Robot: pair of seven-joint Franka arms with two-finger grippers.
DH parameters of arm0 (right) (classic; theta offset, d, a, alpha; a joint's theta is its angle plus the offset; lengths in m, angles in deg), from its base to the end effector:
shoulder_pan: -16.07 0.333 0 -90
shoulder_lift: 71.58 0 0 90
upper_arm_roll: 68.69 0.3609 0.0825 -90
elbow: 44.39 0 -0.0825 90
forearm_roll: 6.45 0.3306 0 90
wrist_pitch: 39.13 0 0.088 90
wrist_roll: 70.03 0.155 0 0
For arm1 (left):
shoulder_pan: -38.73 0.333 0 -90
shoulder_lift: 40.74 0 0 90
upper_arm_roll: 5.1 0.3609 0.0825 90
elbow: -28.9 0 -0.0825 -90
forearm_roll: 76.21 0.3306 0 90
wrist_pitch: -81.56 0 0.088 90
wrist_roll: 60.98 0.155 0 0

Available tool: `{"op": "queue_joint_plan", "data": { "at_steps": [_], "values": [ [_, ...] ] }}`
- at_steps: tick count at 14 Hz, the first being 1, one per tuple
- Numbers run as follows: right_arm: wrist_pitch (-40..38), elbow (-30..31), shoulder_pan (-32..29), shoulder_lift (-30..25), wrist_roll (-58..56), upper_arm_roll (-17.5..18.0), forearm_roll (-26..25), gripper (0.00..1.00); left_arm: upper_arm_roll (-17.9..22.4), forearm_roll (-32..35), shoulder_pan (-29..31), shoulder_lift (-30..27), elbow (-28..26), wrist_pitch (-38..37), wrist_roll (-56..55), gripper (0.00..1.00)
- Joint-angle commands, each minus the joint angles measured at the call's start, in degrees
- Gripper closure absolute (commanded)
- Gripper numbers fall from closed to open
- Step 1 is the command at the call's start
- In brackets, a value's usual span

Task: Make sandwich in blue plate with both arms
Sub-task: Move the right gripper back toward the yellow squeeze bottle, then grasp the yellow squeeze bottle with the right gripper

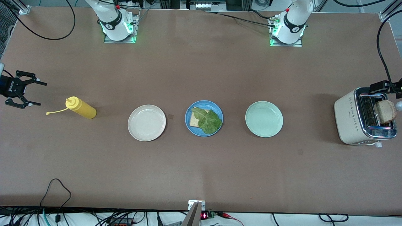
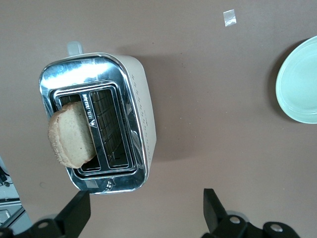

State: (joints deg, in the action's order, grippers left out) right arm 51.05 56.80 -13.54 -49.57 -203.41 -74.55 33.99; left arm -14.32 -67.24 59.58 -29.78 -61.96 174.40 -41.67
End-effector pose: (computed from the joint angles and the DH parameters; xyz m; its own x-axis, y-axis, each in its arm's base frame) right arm 0.5032 -0.2283 0.3748 0.0741 0.6609 0.7468 0.9971 -0.0641 -0.0421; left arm 0.5351 0.1415 0.5202 0.9720 -0.1441 -0.1858 -0.1584 -0.9852 -0.0647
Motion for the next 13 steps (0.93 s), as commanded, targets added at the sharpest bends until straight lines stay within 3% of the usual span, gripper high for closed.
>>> {"op": "queue_joint_plan", "data": {
  "at_steps": [1, 3, 9, 13],
  "values": [
    [-1.59, -0.29, -8.05, 5.12, -5.55, 4.7, 3.59, 0.0, -0.88, -0.53, 0.33, -0.42, 0.86, -1.52, -0.5, 0.0],
    [-1.68, -0.46, -13.78, 8.55, -7.06, 8.74, 4.12, 0.0, -0.88, -0.53, 0.24, -0.33, 2.0, -2.92, -0.77, 0.0],
    [-2.56, -0.73, -13.98, 13.57, -7.06, 10.69, 12.37, 0.0, -3.07, -0.88, 0.32, -0.42, 2.36, -4.33, -2.0, 0.0],
    [-2.3, -0.73, -13.89, 16.39, -7.32, 11.31, 12.65, 0.0, -3.17, -0.88, 0.33, -0.86, 2.36, -4.51, -2.35, 0.0]
  ]
}}
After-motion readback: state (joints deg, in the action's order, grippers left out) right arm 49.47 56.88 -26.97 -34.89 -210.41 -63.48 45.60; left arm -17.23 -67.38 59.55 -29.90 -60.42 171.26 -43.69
